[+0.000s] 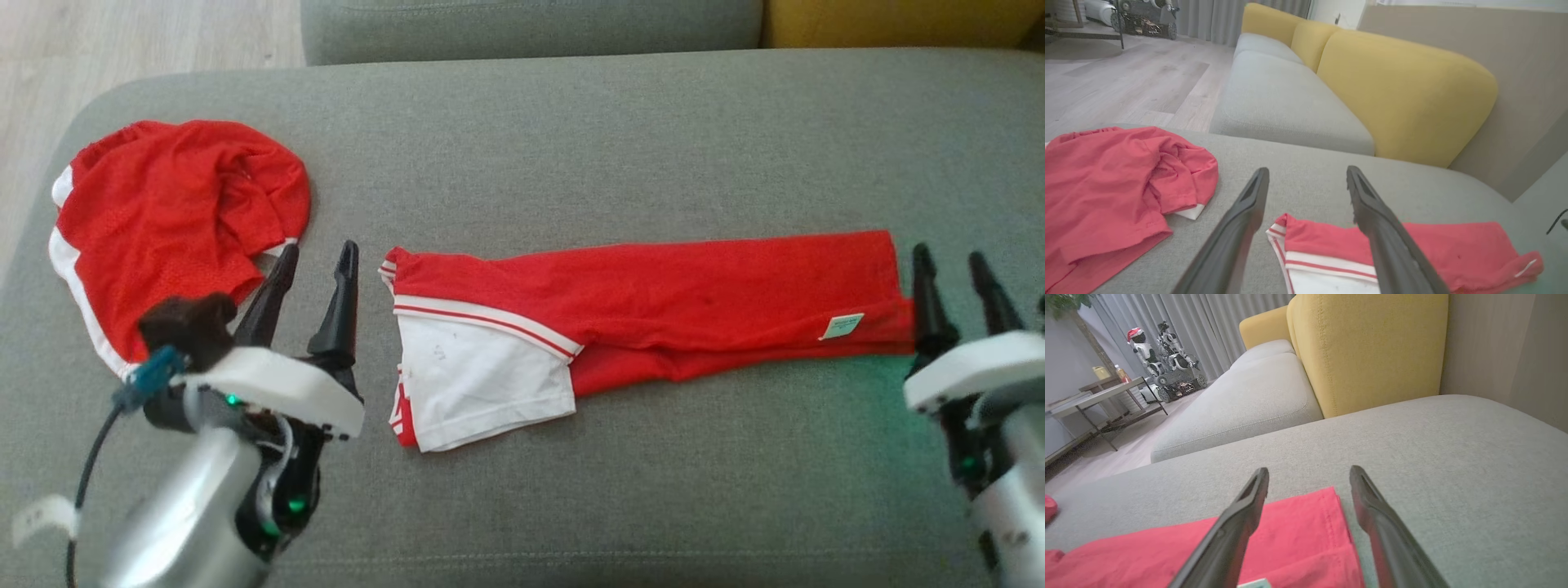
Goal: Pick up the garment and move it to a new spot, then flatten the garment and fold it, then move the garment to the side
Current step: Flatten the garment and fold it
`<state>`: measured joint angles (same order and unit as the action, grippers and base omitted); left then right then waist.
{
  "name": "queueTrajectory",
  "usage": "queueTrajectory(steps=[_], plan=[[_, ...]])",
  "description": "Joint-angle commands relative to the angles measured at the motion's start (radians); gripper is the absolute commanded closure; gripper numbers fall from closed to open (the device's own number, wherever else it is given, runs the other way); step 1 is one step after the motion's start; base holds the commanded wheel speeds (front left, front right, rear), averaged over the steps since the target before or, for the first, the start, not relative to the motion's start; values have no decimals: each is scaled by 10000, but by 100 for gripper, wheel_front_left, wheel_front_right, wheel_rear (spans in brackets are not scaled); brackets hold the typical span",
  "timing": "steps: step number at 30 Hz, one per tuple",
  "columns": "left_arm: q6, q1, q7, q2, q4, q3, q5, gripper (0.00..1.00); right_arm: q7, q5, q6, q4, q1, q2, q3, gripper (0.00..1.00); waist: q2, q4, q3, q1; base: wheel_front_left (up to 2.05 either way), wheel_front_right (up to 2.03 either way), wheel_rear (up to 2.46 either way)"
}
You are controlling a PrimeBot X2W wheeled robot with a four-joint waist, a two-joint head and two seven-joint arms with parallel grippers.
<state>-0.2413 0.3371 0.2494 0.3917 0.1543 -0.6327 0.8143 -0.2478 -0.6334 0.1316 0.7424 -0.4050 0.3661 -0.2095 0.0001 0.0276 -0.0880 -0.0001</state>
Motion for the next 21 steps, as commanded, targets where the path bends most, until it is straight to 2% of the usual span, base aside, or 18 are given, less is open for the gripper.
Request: queueTrajectory(steps=[1,8,11,16,21], plan=[[69,200,117,87,-354,613,-236,0,-124,144,-9,-408,38,50,-30,0,-1,4,22,1,0,0,0],[1147,-1772,121,-1965,-521,2704,-2384,0,-136,1796,-9,-2337,1517,-927,1460,0,-1,40,111,1,0,0,0],[1728,-2103,122,-2526,-330,3245,-3114,0,-137,2314,-9,-2628,1803,-1188,1755,0,-1,83,94,1,0,0,0],[2449,-2158,123,-2970,14,3944,-3922,0,89,2716,-9,-2638,1736,-1451,2217,0,-1,154,2,1,0,0,0],[2890,-2030,123,-3210,250,4348,-4426,0,787,2758,-9,-2042,1239,-1691,2845,0,-1,266,-230,1,0,0,0]])
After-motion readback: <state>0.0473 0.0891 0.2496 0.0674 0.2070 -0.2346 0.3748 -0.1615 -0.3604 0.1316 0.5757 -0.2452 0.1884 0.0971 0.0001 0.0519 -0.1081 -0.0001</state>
